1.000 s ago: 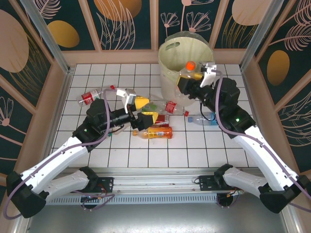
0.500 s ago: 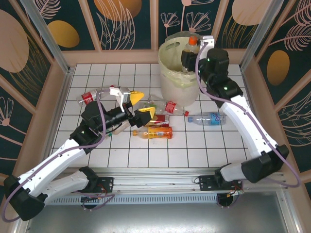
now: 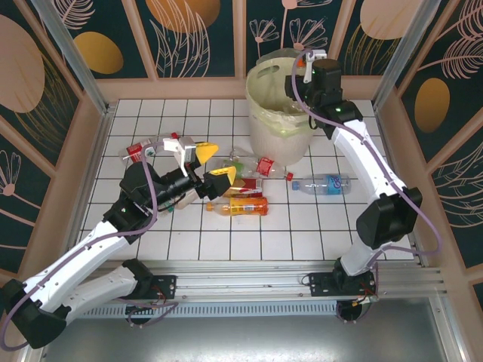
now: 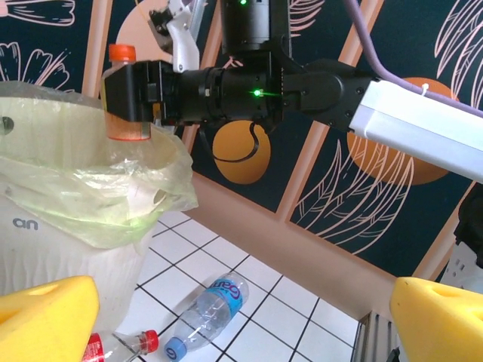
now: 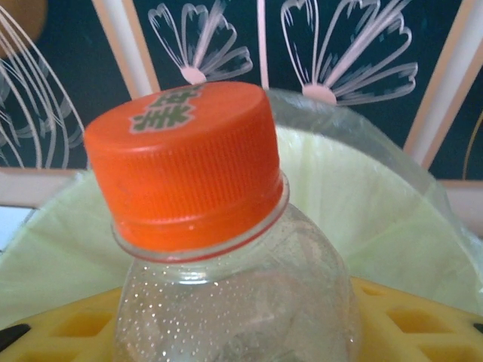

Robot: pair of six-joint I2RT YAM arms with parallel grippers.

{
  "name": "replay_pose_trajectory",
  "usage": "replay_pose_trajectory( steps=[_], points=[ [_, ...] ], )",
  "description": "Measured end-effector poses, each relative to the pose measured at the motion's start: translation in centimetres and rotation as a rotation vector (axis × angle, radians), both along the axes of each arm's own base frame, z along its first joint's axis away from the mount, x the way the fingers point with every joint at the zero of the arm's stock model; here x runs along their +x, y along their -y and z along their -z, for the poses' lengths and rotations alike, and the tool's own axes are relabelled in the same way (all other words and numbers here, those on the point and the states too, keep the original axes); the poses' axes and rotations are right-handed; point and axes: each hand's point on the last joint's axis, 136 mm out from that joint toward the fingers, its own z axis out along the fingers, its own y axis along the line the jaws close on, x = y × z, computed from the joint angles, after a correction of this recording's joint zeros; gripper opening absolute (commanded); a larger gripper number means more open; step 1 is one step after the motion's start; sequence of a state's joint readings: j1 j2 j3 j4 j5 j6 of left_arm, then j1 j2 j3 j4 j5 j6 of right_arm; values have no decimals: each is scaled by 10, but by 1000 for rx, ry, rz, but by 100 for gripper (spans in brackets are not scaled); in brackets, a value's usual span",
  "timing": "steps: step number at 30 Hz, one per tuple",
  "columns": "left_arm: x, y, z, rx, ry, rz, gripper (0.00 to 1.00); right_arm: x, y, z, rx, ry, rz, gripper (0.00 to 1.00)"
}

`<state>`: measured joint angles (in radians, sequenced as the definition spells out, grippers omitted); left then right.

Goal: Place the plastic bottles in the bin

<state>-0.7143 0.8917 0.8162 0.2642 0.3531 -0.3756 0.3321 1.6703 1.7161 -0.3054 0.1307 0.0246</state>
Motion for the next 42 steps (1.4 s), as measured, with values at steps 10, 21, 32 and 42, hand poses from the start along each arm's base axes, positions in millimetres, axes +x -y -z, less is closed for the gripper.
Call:
replay_pose_trajectory(
  steps=[10, 21, 32, 42],
  points=[
    [4, -1, 35, 117, -80, -23, 99, 0, 3, 16, -2, -57, -4, 78],
    [-2, 1, 55, 251, -107, 16, 99, -17, 2, -5, 32, -31, -56, 82],
    [23, 6, 109, 514, -226, -20, 96, -120, -1, -50, 175, 63, -234, 89],
    [48, 10, 190, 767, -381, -40, 89, -220, -12, 15, 330, -68, -427, 93]
  ],
)
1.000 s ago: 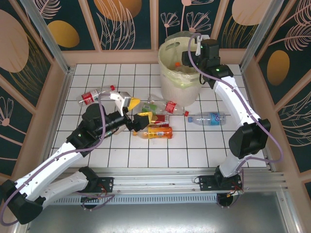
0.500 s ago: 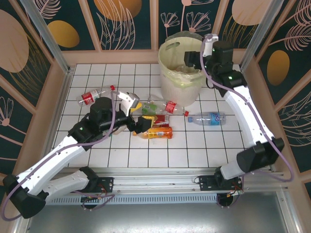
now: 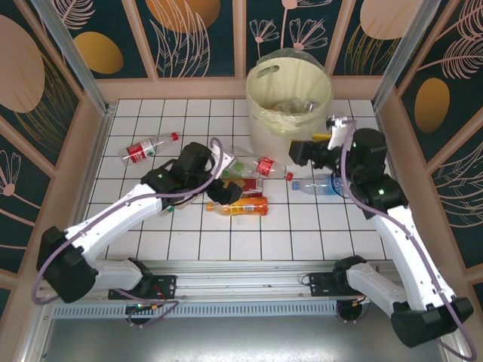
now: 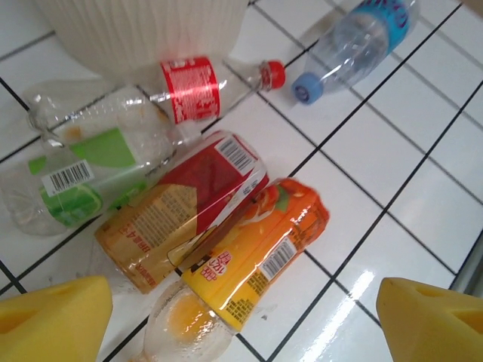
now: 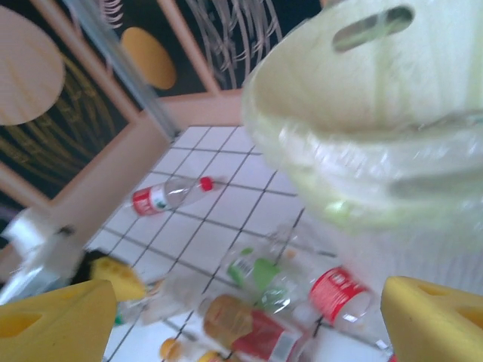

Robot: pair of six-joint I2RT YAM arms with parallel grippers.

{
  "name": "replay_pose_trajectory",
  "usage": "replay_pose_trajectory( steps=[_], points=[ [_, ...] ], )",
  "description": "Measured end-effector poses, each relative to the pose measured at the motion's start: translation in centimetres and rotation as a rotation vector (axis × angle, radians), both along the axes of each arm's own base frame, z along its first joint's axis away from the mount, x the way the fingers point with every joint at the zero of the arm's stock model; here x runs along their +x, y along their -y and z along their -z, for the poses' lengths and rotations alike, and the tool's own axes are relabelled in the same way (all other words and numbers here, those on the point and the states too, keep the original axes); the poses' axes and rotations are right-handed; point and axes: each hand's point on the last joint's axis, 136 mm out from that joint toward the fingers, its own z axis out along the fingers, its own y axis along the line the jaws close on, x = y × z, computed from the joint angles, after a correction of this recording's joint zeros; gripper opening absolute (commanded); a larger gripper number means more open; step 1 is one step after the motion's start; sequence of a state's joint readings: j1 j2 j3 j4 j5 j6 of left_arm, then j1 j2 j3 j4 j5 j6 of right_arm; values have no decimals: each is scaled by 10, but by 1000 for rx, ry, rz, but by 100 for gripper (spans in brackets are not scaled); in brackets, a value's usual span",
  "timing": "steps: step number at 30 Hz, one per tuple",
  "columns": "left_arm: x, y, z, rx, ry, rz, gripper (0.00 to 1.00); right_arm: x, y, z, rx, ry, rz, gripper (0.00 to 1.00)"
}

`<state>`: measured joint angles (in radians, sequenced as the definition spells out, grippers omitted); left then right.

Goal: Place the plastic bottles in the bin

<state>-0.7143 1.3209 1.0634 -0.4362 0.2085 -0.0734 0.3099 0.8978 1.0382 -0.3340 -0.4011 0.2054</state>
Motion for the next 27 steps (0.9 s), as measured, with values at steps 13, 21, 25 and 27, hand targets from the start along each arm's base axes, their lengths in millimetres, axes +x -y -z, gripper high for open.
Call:
replay_pose_trajectory(
  steps=[13, 21, 25, 27],
  points=[
    [-1, 7, 92, 279, -153, 77, 85, -104, -6, 54, 120, -119, -219, 99],
    [-10, 8, 124, 389, -185, 106, 84, -108, -5, 58, 135, -144, -215, 99],
    [-17, 13, 131, 412, -189, 128, 84, -108, -5, 63, 133, -157, -213, 99],
    [-21, 15, 137, 429, -191, 139, 84, -108, -5, 64, 133, -160, -213, 99]
  ],
)
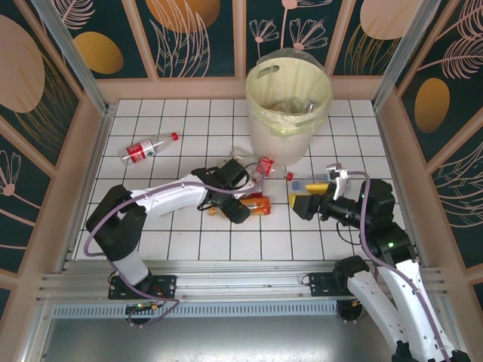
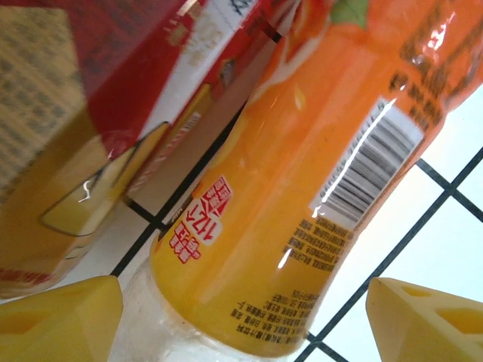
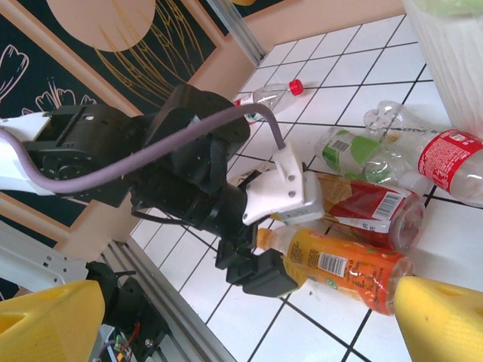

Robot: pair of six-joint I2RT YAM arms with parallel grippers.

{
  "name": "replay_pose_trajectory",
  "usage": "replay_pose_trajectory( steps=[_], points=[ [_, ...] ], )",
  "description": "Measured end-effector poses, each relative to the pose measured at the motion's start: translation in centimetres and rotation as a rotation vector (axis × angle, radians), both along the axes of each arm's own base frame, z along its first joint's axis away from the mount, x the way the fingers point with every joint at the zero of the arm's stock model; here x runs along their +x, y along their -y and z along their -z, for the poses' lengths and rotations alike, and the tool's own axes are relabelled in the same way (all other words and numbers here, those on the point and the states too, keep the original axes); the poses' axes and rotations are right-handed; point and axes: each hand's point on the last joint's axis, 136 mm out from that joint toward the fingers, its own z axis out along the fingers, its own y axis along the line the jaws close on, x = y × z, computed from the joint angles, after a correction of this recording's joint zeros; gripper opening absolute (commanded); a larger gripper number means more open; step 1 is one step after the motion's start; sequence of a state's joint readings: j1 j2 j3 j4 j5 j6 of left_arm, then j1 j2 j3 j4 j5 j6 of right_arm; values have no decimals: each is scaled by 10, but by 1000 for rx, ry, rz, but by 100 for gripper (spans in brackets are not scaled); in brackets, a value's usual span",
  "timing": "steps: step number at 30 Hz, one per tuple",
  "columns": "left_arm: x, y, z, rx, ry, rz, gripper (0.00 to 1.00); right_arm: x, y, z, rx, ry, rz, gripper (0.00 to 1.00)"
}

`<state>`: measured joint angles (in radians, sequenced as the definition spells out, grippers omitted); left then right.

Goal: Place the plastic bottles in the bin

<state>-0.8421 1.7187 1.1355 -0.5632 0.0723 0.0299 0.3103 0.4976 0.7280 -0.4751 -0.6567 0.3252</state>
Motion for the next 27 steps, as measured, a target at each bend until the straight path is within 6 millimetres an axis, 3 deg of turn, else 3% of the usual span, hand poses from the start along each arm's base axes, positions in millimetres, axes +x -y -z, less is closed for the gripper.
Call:
replay_pose_trajectory(
  steps=[6, 12, 17, 23, 27],
  points=[
    [-18, 5, 20, 66, -32, 38, 83, 1, 0, 6, -1, -14, 1, 99],
    [-28, 11, 23, 74, -38, 45, 75, 1, 0, 10, 3, -31, 4, 99],
    [-33, 18, 22, 57, -43, 29, 65, 3, 0, 18, 17, -65, 17, 98],
    [-35, 22, 19, 9, -46, 3, 61, 7, 4, 18, 36, -89, 64, 96],
    [-39, 26, -1, -76, -39, -30, 62, 17, 12, 24, 62, -123, 159, 95]
  ],
)
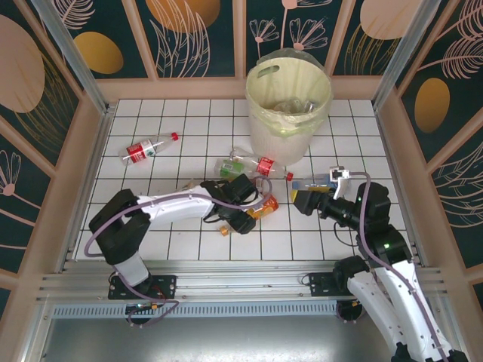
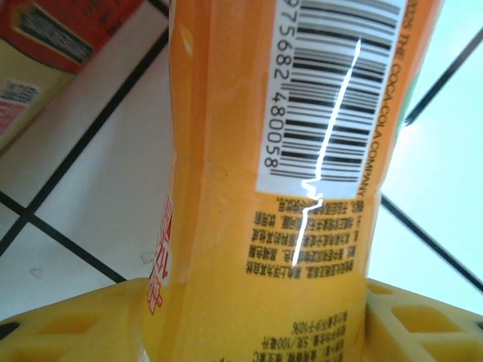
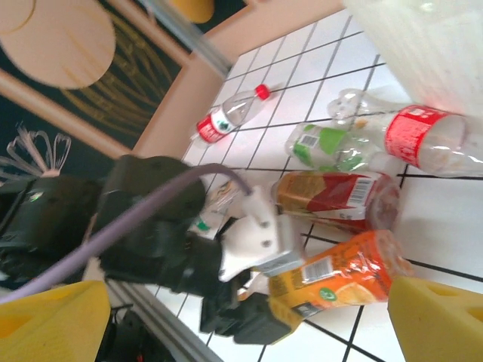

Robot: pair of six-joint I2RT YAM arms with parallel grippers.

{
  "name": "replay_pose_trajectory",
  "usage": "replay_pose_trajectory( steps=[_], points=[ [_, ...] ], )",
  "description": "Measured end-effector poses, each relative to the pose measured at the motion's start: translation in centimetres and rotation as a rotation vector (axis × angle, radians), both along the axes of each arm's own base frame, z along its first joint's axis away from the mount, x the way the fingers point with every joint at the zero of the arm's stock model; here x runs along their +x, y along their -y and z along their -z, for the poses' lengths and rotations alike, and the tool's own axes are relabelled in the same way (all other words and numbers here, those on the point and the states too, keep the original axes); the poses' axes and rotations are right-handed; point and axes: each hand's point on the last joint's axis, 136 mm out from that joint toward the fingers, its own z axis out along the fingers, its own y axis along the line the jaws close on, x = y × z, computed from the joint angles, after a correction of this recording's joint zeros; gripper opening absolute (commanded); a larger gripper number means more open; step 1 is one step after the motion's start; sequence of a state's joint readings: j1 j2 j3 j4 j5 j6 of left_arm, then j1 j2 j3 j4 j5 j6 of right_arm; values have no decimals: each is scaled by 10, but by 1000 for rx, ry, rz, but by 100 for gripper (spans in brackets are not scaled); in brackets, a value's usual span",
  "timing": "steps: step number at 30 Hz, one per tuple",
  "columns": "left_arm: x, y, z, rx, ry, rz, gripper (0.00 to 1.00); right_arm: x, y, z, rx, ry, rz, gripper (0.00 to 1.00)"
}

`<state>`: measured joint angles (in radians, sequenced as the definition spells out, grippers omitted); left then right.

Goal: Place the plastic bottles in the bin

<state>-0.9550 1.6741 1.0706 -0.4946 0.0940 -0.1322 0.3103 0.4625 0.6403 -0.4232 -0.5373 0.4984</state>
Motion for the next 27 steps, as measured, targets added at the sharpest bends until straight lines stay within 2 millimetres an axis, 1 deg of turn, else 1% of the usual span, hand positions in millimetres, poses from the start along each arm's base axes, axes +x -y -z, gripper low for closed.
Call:
replay_pose_trajectory(
  steps=[2, 6, 7, 9, 11, 18, 27],
  points=[
    [2, 7, -19, -80, 23, -26, 62, 5, 3, 8, 16, -25, 38, 94],
    [3, 22, -61, -286, 59, -81, 62, 12, 6, 31, 36, -92, 90, 94],
    [3, 26, -70, -338, 65, -94, 62, 14, 6, 34, 41, -103, 95, 94],
    [1, 29, -81, -415, 63, -112, 62, 17, 4, 36, 53, -108, 93, 94],
    [-1, 33, -87, -476, 52, -129, 62, 19, 0, 35, 72, -105, 77, 94],
    [-3, 46, -98, -607, 4, -157, 62, 26, -16, 33, 132, -92, -6, 94],
    [-9, 65, -130, -778, -42, -124, 63, 38, -30, 28, 166, -72, -58, 93]
  ],
)
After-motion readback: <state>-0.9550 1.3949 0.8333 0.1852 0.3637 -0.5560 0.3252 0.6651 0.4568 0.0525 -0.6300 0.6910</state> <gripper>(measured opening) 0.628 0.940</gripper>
